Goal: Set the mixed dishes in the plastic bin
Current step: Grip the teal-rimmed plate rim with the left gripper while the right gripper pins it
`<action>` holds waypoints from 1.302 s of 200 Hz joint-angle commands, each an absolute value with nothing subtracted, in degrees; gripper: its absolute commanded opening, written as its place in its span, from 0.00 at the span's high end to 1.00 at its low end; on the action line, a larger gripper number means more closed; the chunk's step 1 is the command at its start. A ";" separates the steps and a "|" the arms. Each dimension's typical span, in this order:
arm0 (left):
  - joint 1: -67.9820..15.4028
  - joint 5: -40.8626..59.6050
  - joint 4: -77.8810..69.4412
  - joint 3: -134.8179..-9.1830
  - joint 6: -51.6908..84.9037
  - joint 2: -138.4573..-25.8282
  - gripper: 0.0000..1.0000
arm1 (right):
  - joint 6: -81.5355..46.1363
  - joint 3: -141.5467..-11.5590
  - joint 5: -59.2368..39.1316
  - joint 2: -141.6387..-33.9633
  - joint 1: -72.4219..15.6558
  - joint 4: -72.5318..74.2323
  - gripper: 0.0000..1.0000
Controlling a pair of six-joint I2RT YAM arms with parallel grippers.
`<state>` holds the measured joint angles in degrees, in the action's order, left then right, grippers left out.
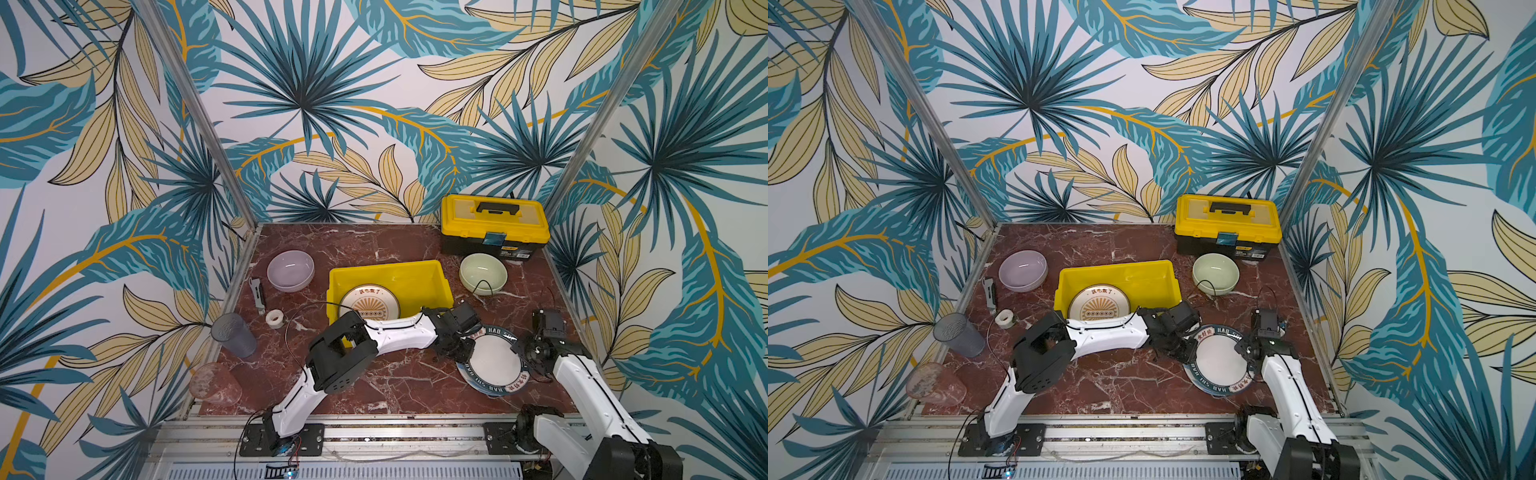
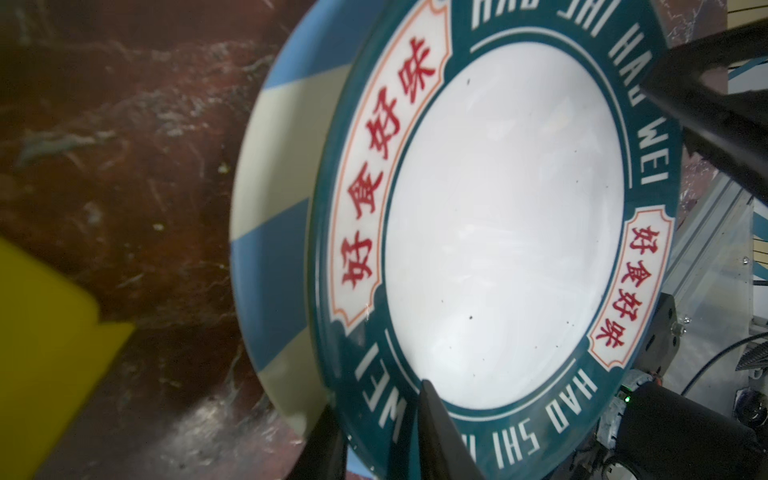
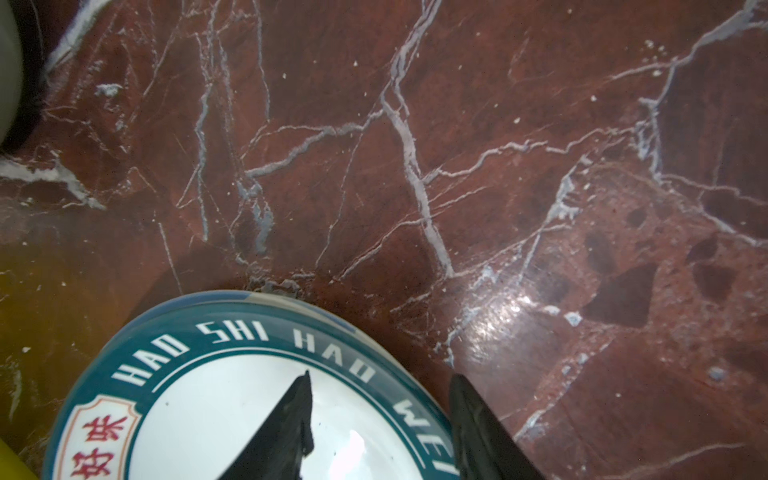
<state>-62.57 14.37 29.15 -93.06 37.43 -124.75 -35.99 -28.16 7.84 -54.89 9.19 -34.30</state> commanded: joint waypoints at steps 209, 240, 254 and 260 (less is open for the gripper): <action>-60.45 19.91 22.50 -89.92 36.30 -126.65 0.71 | -40.77 -31.35 16.40 -53.40 8.61 -44.05 0.29; -60.05 20.61 22.24 -90.05 36.21 -126.94 0.71 | -41.68 -29.53 14.46 -54.74 8.59 -42.14 0.25; -59.99 20.68 22.26 -90.09 36.19 -126.96 0.71 | -42.16 -28.61 12.79 -54.76 8.61 -40.76 0.25; -59.98 20.79 22.24 -90.17 36.15 -127.01 0.71 | -42.32 -28.22 12.04 -54.74 8.61 -40.22 0.25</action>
<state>-60.51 20.93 21.96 -91.31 36.84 -125.91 -40.62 -30.39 13.78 -54.50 8.80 -41.69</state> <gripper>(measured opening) 0.294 0.744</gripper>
